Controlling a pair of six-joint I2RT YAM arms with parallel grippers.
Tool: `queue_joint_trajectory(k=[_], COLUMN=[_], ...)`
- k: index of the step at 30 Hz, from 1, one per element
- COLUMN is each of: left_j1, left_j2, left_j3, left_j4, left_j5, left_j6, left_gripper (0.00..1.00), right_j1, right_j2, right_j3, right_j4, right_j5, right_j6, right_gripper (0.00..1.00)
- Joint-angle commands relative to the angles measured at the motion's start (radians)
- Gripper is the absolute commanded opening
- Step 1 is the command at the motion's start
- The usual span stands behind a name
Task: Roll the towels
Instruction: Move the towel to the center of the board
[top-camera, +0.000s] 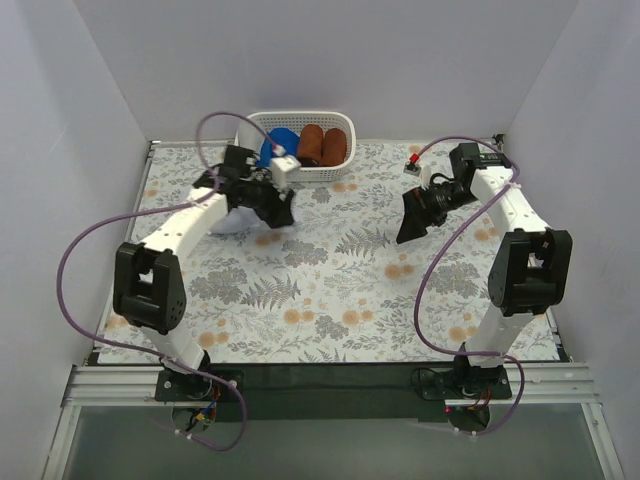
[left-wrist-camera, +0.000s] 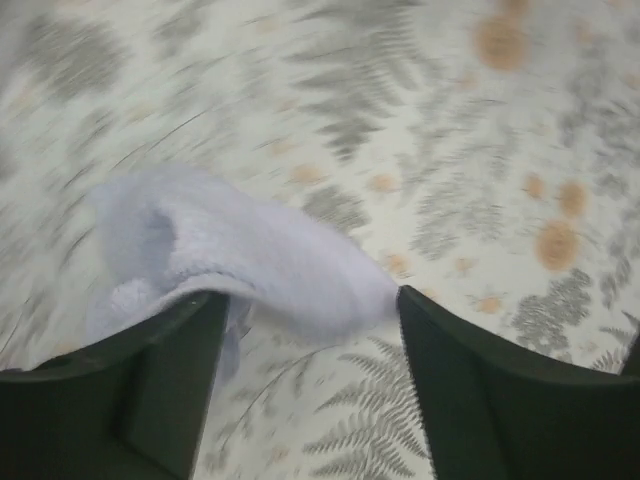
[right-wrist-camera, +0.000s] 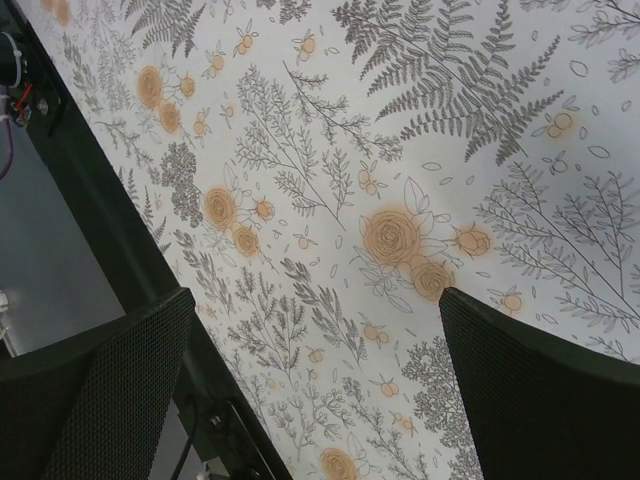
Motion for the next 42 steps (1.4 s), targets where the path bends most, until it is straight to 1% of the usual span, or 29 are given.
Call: queue_joint_trajectory(k=[1,2,4,5,7,8,9,11,12,13,14,16,17,19,20,21,24,27,28,30,32,33,34,36,37,39,40,41,42], left_j1=[-0.19,-0.209,-0.206,-0.198,-0.183,-0.171,-0.142,-0.105,-0.056,-0.027,0.042,0.111,0.172,0.238,0.3,0.329,0.407,0.438,0.44,0.441,0.441,0.44,0.44,0.435,0.434,0.423,0.415,0.4,0.389], left_j2=[0.012,0.021,0.064,0.081,0.093,0.087,0.076,0.044,0.035,0.03,0.023,0.024,0.029,0.068,0.088,0.133,0.196,0.265,0.294,0.317,0.342,0.348,0.352,0.374,0.383,0.409,0.418,0.426,0.437], left_j3=[-0.011,0.007,0.116,0.17,0.259,0.264,0.264,0.222,0.199,0.178,0.14,0.115,0.104,0.124,0.142,0.188,0.282,0.336,0.355,0.366,0.371,0.366,0.36,0.348,0.351,0.347,0.346,0.339,0.334], left_j4=[-0.01,-0.002,-0.029,-0.061,-0.123,-0.128,-0.128,-0.134,-0.141,-0.16,-0.172,-0.187,-0.192,-0.207,-0.22,-0.233,-0.273,-0.31,-0.321,-0.336,-0.349,-0.346,-0.329,-0.315,-0.313,-0.307,-0.31,-0.309,-0.306], left_j5=[0.117,0.121,0.152,0.169,0.196,0.201,0.201,0.165,0.154,0.144,0.147,0.131,0.085,0.036,0.037,0.063,0.066,0.065,0.062,0.072,0.103,0.108,0.109,0.111,0.112,0.126,0.131,0.132,0.134], left_j6=[0.012,0.007,0.002,0.039,0.058,0.058,0.058,0.067,0.078,0.099,0.111,0.143,0.156,0.203,0.219,0.234,0.254,0.268,0.268,0.277,0.279,0.269,0.262,0.253,0.245,0.231,0.23,0.229,0.229], left_gripper=[0.68,0.86,0.9,0.9,0.89,0.88,0.84,0.78,0.74,0.68,0.64,0.6,0.6,0.6,0.61,0.61,0.62,0.65,0.67,0.72,0.73,0.73,0.71,0.69,0.66,0.63,0.61,0.6,0.6], right_j1=[-0.04,-0.057,-0.065,-0.068,-0.068,-0.067,-0.065,-0.051,-0.042,-0.031,-0.002,0.031,0.068,0.108,0.146,0.166,0.248,0.318,0.335,0.384,0.42,0.427,0.434,0.438,0.438,0.438,0.438,0.438,0.438], right_j2=[-0.028,-0.031,-0.042,-0.057,-0.067,-0.068,-0.065,-0.05,-0.045,-0.041,-0.029,-0.018,-0.006,0.016,0.043,0.062,0.128,0.177,0.185,0.205,0.22,0.225,0.229,0.232,0.232,0.222,0.217,0.206,0.202], right_j3=[0.002,0.003,-0.006,-0.012,-0.037,-0.041,-0.044,-0.053,-0.053,-0.055,-0.055,-0.054,-0.05,-0.043,-0.025,-0.017,0.018,0.025,0.02,0.014,-0.007,-0.011,-0.018,-0.026,-0.032,-0.044,-0.052,-0.064,-0.067], right_j4=[-0.017,-0.017,-0.02,-0.018,-0.015,-0.012,-0.009,0.014,0.029,0.046,0.083,0.129,0.175,0.216,0.247,0.259,0.298,0.344,0.358,0.399,0.437,0.444,0.448,0.454,0.456,0.453,0.451,0.453,0.451], right_j5=[0.007,0.014,0.045,0.056,0.065,0.064,0.059,0.057,0.06,0.073,0.082,0.12,0.134,0.182,0.194,0.224,0.284,0.367,0.419,0.47,0.547,0.583,0.594,0.611,0.614,0.613,0.611,0.608,0.605], right_j6=[0.012,0.015,0.009,0.005,-0.009,-0.009,-0.009,0.009,0.023,0.038,0.07,0.107,0.121,0.153,0.161,0.173,0.176,0.17,0.173,0.173,0.176,0.178,0.181,0.184,0.184,0.178,0.176,0.173,0.17], right_gripper=[0.97,0.97,0.97,0.97,0.96,0.95,0.93,0.87,0.84,0.79,0.77,0.72,0.72,0.71,0.7,0.69,0.68,0.71,0.73,0.73,0.7,0.66,0.56,0.44,0.29,0.16,0.06,0.01,0.01])
